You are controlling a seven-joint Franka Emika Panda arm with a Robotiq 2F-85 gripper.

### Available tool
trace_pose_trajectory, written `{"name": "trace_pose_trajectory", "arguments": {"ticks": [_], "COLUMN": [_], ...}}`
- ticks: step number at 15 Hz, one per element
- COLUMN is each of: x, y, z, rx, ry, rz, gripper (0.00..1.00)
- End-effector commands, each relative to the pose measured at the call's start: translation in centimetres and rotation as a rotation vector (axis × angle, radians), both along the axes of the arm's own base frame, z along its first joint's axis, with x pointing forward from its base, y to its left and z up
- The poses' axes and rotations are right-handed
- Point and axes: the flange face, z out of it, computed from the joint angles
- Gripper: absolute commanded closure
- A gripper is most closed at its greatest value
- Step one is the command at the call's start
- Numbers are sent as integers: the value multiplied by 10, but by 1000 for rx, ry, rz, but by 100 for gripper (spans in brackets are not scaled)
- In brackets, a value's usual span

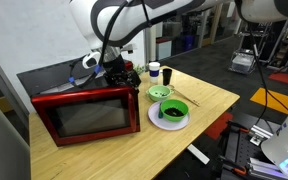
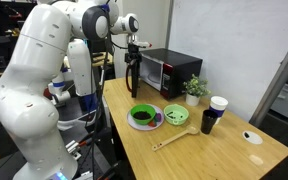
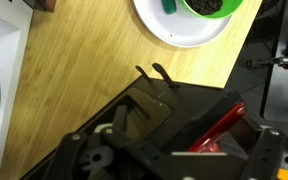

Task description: Open the microwave

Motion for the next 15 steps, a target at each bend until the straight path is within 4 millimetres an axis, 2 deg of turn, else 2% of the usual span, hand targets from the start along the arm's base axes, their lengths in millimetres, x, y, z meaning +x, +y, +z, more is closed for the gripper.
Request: {"name": "trace_pose_trajectory", "arguments": {"ticks": [1,12,15], "x": [-35,-75,-96], "y": [12,40,56], "z": [-11,-2,-4], "rx": [-14,-32,-53], "ry": [2,-46,-23], "rz": [91,27,75], "gripper": [0,0,0]}}
